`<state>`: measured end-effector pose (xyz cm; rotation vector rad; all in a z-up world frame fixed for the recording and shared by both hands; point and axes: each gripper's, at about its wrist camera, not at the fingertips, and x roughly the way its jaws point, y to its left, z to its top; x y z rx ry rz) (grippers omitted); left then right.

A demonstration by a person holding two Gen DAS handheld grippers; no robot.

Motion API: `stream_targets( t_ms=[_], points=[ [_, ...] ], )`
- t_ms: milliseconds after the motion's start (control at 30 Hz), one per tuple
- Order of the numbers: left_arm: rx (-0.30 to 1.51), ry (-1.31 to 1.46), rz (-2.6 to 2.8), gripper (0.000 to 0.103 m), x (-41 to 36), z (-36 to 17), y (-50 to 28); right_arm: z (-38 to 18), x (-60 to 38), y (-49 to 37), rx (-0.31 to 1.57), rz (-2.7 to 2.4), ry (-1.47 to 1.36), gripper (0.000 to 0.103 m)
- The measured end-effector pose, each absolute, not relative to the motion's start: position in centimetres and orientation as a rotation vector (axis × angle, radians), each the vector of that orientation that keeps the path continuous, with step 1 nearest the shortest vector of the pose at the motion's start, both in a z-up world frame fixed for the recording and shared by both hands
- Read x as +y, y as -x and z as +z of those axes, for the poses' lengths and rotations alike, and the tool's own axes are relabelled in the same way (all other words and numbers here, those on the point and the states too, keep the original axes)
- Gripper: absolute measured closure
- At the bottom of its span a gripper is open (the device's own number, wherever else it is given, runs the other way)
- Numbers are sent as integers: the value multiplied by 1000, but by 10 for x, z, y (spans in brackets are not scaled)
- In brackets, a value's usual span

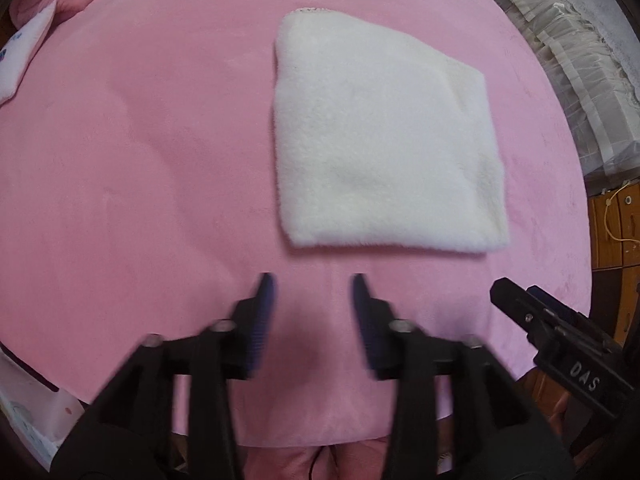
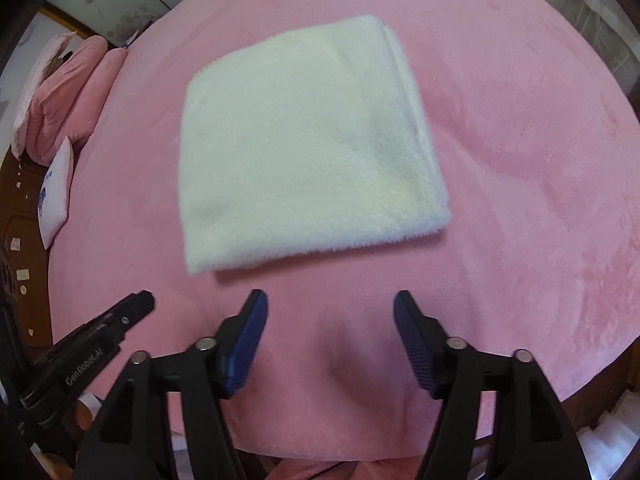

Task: Fold large clothes
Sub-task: 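Open both tools and move them to the edge of the folded bundle, then grasp the folded white cardigan with both tools and lift it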

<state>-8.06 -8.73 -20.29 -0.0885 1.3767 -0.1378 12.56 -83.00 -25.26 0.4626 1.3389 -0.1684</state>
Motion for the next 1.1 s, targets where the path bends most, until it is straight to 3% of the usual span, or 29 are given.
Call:
stream_targets(
  t_ms=[33, 433, 800, 1100],
  points=[
    [1370, 104, -152, 44, -88, -196, 90, -239, -822, -123, 1324, -165, -459, 20],
    [1369, 83, -184, 42, -102, -174, 102, -182, -797, -108, 1293, -162, -385, 18],
    [1516, 305, -102, 40, -66, -228, 79, -221, -822, -115, 1357, -198, -464, 18],
    [1477, 491, -165, 40, -47, -258, 19, -270, -892, -152, 1264, -142, -647, 13]
  ],
)
